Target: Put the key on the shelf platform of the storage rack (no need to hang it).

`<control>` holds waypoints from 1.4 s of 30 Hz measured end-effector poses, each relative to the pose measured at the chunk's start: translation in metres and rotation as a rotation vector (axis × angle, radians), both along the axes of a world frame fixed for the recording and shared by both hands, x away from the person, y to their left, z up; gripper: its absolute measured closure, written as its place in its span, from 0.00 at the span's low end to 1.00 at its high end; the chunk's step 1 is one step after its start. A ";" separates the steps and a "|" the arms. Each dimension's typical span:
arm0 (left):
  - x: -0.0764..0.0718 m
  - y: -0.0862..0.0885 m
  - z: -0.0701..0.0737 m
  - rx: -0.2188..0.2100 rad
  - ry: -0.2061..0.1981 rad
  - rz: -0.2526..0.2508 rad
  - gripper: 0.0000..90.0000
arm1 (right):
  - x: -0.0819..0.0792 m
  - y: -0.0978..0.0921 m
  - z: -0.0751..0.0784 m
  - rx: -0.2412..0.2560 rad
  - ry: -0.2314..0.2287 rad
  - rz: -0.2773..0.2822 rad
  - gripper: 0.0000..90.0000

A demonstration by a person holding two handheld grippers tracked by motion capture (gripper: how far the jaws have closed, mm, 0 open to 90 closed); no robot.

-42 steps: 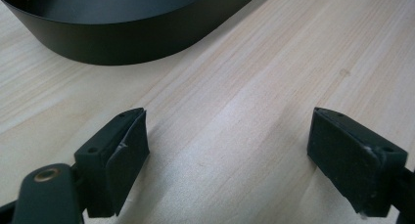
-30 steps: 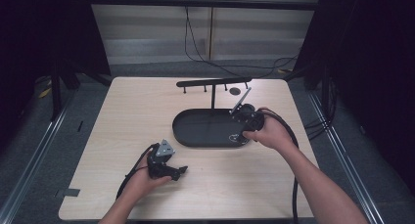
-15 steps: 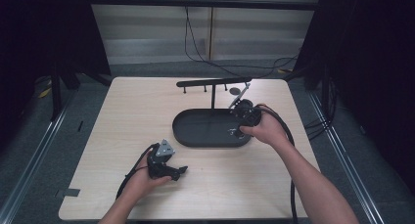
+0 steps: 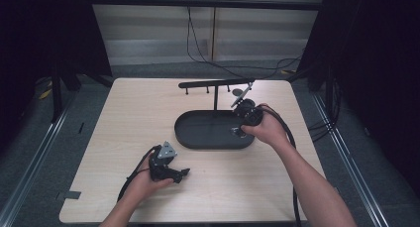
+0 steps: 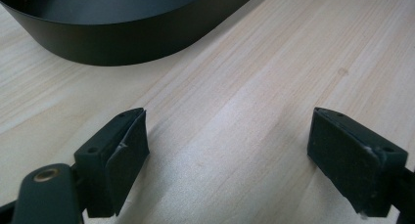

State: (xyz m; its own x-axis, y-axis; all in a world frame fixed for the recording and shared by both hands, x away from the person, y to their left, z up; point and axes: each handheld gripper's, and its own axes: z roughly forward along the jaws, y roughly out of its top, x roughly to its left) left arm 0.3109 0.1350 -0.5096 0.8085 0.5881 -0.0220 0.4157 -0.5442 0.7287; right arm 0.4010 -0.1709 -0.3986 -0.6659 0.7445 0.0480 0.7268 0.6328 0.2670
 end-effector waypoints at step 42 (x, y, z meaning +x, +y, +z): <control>0.000 0.000 0.000 -0.003 0.004 -0.005 0.17 | 0.017 0.007 -0.036 0.033 -0.044 -0.076 0.77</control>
State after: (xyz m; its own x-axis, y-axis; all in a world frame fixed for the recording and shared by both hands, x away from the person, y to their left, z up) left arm 0.3108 0.1350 -0.5097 0.8111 0.5843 -0.0268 0.4158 -0.5437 0.7290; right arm 0.4182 -0.1637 -0.4345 -0.6098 0.7912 0.0459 0.7594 0.5668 0.3194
